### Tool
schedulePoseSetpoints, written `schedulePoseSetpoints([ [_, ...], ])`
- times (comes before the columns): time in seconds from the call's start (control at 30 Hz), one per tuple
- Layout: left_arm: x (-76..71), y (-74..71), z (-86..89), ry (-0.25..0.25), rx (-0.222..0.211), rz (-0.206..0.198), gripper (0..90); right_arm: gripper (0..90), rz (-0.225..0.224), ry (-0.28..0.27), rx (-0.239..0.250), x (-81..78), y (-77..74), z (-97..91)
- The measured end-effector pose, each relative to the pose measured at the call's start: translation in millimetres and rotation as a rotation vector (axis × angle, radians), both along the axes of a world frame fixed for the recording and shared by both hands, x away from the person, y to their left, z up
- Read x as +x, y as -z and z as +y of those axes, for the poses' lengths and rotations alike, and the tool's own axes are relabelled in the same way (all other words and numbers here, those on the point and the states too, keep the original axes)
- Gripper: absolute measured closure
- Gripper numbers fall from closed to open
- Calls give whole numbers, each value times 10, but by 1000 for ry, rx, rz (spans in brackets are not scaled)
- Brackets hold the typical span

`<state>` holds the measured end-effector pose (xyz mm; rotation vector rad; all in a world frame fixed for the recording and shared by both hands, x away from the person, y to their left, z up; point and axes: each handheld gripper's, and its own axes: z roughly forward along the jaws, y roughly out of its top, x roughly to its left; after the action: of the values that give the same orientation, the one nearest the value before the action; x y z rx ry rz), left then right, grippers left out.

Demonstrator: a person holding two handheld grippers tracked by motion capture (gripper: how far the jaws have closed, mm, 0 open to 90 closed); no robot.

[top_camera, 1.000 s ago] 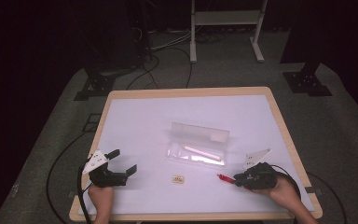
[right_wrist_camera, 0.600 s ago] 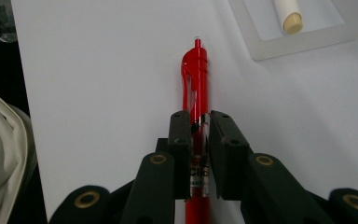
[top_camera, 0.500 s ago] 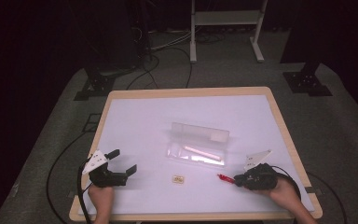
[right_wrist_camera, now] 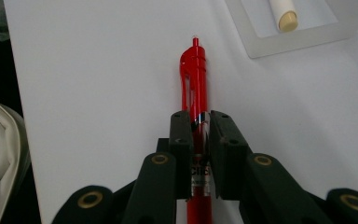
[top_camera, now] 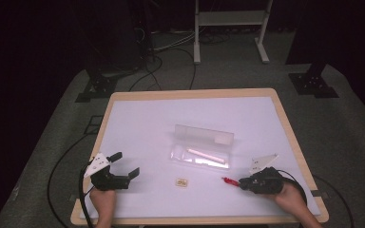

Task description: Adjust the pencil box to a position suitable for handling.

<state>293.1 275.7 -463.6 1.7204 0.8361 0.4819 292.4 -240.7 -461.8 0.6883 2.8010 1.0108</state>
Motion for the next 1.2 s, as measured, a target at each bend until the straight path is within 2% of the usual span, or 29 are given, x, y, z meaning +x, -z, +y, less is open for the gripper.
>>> schedulePoseSetpoints([
  [0.3, 1, 0, 0, 0, 2, 0, 0, 792, 3, 1, 28, 13, -60, -16],
  [0.73, 1, 0, 1, 1, 0, 0, 0, 793, -15, -15, 28, 111, -236, 65],
  [1.2, 2, 0, 2, 2, -1, 0, 0, 792, -32, -44, 17, 244, -405, 244],
])
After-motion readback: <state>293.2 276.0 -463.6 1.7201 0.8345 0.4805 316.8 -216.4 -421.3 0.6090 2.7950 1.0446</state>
